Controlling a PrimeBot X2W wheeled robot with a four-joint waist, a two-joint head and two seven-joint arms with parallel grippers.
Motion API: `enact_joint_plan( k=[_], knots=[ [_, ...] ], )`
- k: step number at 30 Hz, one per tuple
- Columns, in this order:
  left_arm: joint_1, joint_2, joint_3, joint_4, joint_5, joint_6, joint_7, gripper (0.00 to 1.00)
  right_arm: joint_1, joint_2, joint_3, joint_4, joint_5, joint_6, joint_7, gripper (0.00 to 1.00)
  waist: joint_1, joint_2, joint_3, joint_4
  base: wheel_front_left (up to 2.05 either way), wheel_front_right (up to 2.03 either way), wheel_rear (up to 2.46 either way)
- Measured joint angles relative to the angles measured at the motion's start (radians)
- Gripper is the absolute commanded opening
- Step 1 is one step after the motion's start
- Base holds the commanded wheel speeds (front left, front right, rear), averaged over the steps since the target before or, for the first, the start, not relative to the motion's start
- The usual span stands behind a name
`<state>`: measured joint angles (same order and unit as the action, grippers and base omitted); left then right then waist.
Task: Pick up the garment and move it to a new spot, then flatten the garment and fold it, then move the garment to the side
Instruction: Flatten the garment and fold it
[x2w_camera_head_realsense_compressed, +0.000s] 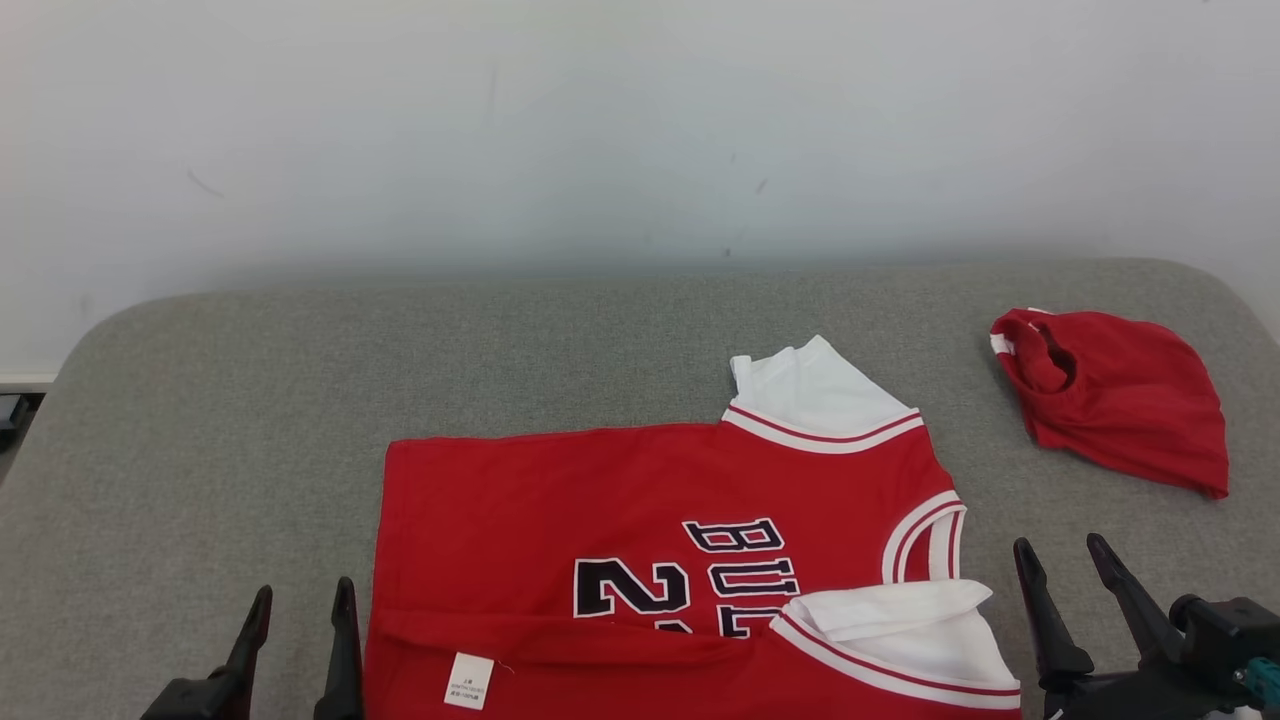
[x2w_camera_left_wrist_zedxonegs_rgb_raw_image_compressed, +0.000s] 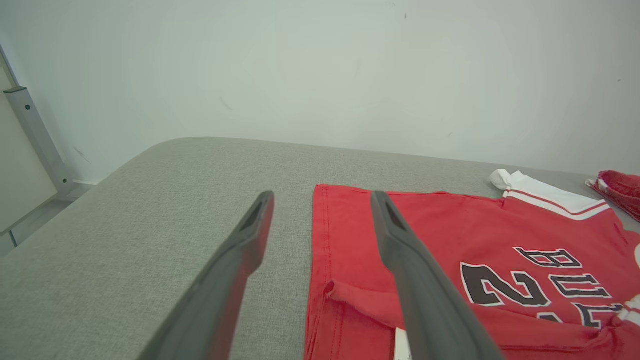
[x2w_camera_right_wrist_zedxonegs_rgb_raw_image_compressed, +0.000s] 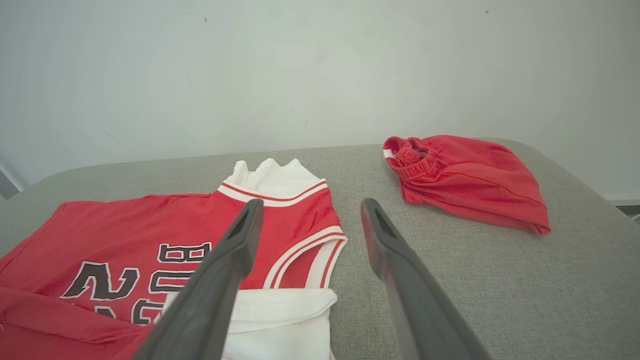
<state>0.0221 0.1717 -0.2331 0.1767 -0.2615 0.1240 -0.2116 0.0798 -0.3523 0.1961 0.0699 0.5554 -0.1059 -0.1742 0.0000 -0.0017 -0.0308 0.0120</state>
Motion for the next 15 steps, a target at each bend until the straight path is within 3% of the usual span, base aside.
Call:
enact_joint_plan(
  k=[15],
  knots=[
    [-0.049, -0.007, -0.011, -0.016, 0.042, -0.014, 0.062, 1.0, -0.04, -0.012, 0.013, 0.027, -0.021, 0.0, 0.028, 1.0, 0.0, 0.0, 0.015, 0.01, 0.0, 0.0, 0.0]
  ],
)
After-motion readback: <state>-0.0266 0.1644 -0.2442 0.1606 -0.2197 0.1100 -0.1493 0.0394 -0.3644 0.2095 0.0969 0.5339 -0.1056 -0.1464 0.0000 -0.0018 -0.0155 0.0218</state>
